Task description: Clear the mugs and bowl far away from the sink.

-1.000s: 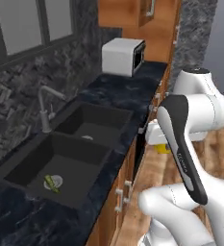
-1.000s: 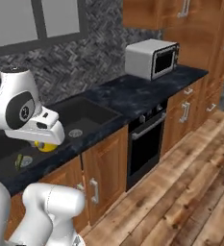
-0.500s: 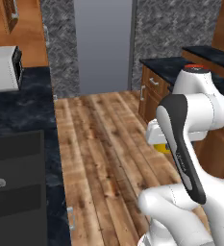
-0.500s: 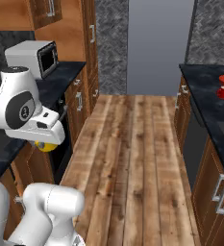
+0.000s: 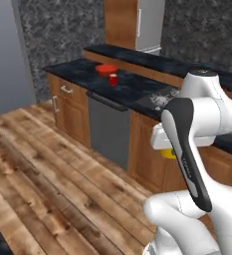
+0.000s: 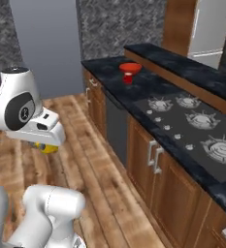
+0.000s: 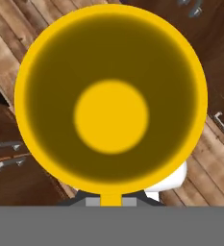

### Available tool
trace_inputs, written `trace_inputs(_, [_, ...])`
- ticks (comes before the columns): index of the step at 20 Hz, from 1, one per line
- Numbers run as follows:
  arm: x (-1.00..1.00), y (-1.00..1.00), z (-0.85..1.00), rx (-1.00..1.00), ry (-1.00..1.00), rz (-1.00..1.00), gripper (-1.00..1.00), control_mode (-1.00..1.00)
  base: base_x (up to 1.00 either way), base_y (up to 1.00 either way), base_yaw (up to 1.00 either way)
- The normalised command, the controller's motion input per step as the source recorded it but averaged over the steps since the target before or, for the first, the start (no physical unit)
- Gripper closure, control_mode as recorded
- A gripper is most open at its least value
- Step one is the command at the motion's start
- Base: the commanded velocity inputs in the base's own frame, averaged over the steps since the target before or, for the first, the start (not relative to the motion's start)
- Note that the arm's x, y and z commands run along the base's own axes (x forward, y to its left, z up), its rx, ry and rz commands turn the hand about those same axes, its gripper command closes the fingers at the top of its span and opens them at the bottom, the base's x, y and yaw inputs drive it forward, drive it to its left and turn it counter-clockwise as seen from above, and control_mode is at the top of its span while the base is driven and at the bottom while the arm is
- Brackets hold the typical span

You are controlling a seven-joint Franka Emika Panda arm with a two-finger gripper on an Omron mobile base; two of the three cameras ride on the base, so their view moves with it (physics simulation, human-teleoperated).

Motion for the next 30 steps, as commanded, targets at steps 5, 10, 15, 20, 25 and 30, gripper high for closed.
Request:
trace_inputs(5, [0.00,0.00,0.00,0.00,0.00,0.00,1.00,1.00,0.53,-0.06,-0.71])
trace_inputs(10, [0.00,0.00,0.00,0.00,0.00,0.00,1.00,1.00,0.20,-0.59,-0.73])
trace_inputs(15, [0.00,0.00,0.00,0.00,0.00,0.00,1.00,1.00,0.03,-0.74,-0.71])
trace_inputs(20, [0.00,0.00,0.00,0.00,0.00,0.00,1.00,1.00,0.04,-0.63,-0.34])
trace_inputs(25, [0.00,0.00,0.00,0.00,0.00,0.00,1.00,1.00,0.61,-0.45,-0.03])
trace_inputs(30, [0.00,0.00,0.00,0.00,0.00,0.00,1.00,1.00,0.96,-0.35,0.00])
